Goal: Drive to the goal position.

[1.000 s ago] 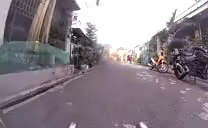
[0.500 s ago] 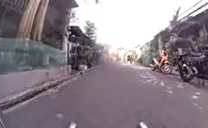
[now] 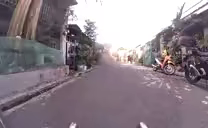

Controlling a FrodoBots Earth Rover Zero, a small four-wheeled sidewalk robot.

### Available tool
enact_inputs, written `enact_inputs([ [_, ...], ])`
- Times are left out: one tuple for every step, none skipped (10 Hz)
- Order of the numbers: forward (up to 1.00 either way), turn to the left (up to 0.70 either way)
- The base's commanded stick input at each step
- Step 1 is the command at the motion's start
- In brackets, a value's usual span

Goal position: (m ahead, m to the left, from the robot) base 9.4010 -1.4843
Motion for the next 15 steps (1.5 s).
enact_inputs([
  [0.7, -0.32],
  [0.7, -0.34],
  [0.7, -0.35],
  [0.7, -0.35],
  [0.7, -0.21],
  [0.7, -0.01],
  [0.7, 0.0],
  [0.7, 0.0],
  [0.7, 0.0],
  [0.7, 0.0],
  [0.7, 0.0],
  [0.7, 0.0],
  [0.7, 0.0],
  [0.7, 0.0],
  [0.7, 0.0],
])
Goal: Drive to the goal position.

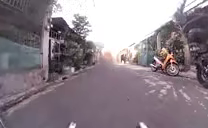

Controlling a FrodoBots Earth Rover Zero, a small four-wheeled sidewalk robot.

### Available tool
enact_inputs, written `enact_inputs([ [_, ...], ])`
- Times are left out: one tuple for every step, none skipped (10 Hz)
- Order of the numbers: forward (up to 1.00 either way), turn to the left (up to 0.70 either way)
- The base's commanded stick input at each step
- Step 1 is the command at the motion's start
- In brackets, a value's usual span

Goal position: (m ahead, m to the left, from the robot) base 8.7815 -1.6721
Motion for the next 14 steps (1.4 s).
enact_inputs([
  [0.7, 0.0],
  [0.7, 0.0],
  [0.7, 0.0],
  [0.7, 0.0],
  [0.7, 0.0],
  [0.7, 0.0],
  [0.7, 0.0],
  [0.7, 0.0],
  [0.7, 0.0],
  [0.7, 0.0],
  [0.7, 0.0],
  [0.7, 0.0],
  [0.7, 0.0],
  [0.7, 0.0],
])
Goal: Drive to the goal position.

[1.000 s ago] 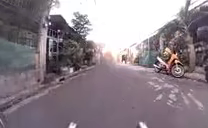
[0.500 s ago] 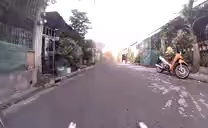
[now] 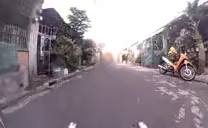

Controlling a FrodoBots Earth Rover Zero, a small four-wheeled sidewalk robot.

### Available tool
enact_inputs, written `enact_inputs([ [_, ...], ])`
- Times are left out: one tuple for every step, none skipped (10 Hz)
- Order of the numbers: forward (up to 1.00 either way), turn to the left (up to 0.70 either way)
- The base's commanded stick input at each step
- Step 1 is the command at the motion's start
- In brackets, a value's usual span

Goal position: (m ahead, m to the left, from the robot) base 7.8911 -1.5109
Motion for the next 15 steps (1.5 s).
enact_inputs([
  [0.7, 0.0],
  [0.7, 0.0],
  [0.7, 0.0],
  [0.7, 0.0],
  [0.7, 0.0],
  [0.7, 0.0],
  [0.7, 0.0],
  [0.7, 0.0],
  [0.7, 0.0],
  [0.7, 0.0],
  [0.7, 0.0],
  [0.7, 0.0],
  [0.7, 0.0],
  [0.7, 0.0],
  [0.7, 0.0],
])
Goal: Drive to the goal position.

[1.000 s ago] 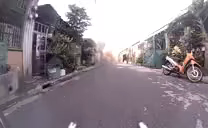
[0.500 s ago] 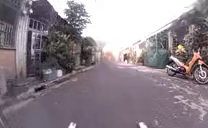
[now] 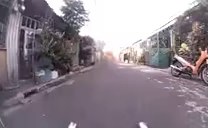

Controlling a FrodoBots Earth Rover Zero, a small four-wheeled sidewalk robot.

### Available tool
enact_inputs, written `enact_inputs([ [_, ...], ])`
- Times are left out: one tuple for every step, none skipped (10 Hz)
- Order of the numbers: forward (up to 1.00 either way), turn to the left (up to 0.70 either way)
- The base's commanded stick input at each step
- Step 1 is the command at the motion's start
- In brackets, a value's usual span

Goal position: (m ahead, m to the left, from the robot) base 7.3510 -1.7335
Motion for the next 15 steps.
enact_inputs([
  [0.7, 0.0],
  [0.7, 0.0],
  [0.7, 0.0],
  [0.7, 0.0],
  [0.7, 0.0],
  [0.7, 0.0],
  [0.7, 0.0],
  [0.7, 0.0],
  [0.7, 0.0],
  [0.7, 0.0],
  [0.7, 0.0],
  [0.7, 0.0],
  [0.7, 0.0],
  [0.7, 0.0],
  [0.7, 0.0],
])
